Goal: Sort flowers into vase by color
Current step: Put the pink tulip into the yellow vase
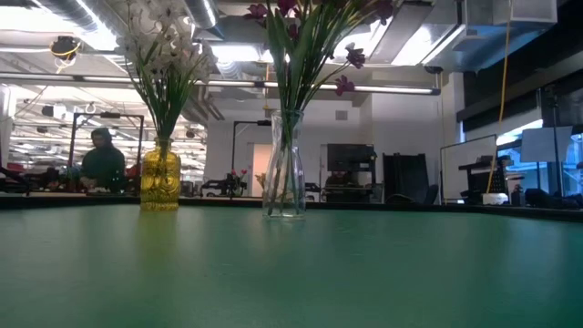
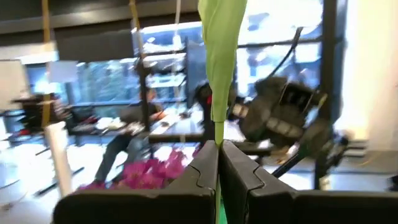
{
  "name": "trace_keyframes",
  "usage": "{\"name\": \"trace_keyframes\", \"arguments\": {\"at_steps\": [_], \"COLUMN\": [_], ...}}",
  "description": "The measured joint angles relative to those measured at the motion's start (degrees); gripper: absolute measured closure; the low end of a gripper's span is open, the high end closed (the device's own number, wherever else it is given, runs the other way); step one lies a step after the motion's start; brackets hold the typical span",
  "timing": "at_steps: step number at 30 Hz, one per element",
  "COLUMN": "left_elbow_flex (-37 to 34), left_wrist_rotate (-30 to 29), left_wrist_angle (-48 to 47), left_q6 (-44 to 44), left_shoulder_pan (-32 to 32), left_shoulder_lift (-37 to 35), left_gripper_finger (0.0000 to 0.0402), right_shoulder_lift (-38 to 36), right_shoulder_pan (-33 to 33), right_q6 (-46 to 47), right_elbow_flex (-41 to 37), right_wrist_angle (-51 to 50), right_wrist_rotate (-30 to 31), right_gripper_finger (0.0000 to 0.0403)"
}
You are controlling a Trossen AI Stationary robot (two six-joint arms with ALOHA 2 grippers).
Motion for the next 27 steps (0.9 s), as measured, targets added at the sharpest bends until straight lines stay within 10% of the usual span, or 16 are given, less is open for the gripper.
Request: {"name": "trace_keyframes", "arguments": {"at_steps": [12, 27], "left_elbow_flex": [-9.36, -34.71], "left_wrist_rotate": [15.49, 25.3], "left_wrist_angle": [-3.36, 35.7], "left_q6": [-10.55, -7.64], "left_shoulder_pan": [6.61, 16.77], "left_shoulder_lift": [-5.12, -18.51], "left_gripper_finger": [0.0401, 0.0401], "right_shoulder_lift": [-0.11, -0.11], "right_shoulder_pan": [3.8, 3.64], "right_q6": [-1.05, 2.25], "right_elbow_flex": [-0.02, -0.02], "right_wrist_angle": [-3.19, -8.63], "right_wrist_rotate": [6.84, 9.78], "right_gripper_finger": [0.0157, 0.0157]}}
